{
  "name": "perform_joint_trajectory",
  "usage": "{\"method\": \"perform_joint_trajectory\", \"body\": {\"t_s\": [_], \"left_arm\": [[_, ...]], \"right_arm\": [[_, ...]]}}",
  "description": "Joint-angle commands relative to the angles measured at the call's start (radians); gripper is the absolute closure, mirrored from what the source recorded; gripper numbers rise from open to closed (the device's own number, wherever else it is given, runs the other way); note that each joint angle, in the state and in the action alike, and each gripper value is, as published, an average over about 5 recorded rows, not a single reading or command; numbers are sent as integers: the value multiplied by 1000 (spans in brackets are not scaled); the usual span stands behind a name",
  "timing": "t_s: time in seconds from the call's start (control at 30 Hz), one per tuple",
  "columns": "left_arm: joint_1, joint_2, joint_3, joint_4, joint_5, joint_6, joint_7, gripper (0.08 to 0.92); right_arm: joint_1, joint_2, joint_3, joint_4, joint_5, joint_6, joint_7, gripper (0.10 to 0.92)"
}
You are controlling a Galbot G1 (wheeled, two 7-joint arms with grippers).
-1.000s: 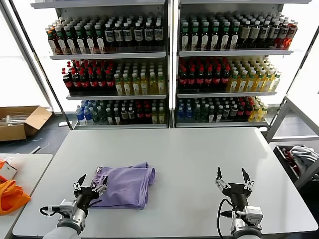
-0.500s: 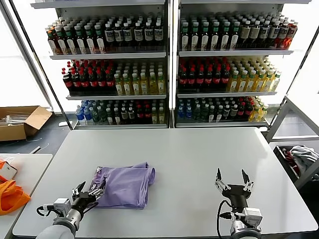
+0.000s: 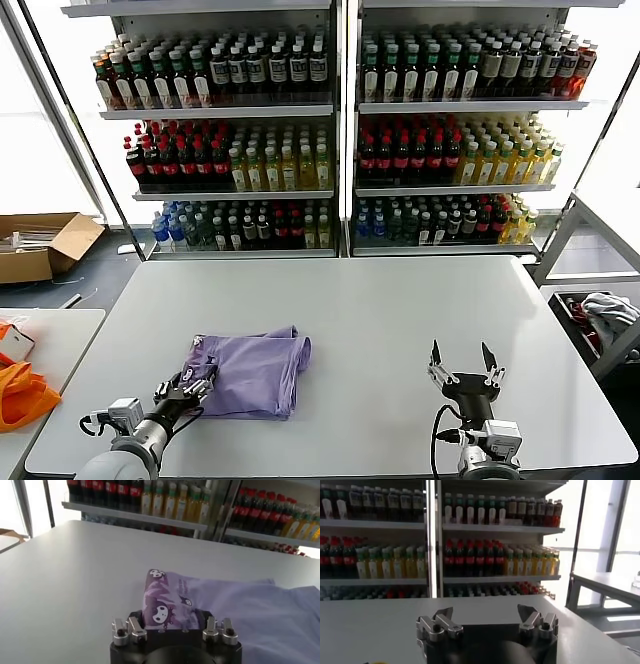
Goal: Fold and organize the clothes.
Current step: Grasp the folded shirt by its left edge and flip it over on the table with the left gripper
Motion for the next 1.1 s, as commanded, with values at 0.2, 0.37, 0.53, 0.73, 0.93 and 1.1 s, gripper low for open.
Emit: {"method": "perform_joint_trajectory", "body": {"t_s": [0.2,0.37,0.53,0.73,0.93,1.1], "left_arm": [[-2,-10,1,6,-21,1,-6,541],[3,-10,-17,1,21,-22,-19,688],[12,20,-101,-41,45,-30,-30,826],[16,143,-311,-68,8,-30,-34,887],[36,290,-529,-50,9,-38,-18,886],[62,300,-497,-130,58,-35,-11,886]], "right_arm": [[9,1,-3,2,0,0,1,203],[11,-3,-2,-4,2,3,2,203],[27,-10,-3,-13,8,2,5,203],[51,-18,-19,-29,16,3,6,203],[74,-20,-32,-46,24,3,9,203],[78,-15,-34,-57,24,8,11,203]]}}
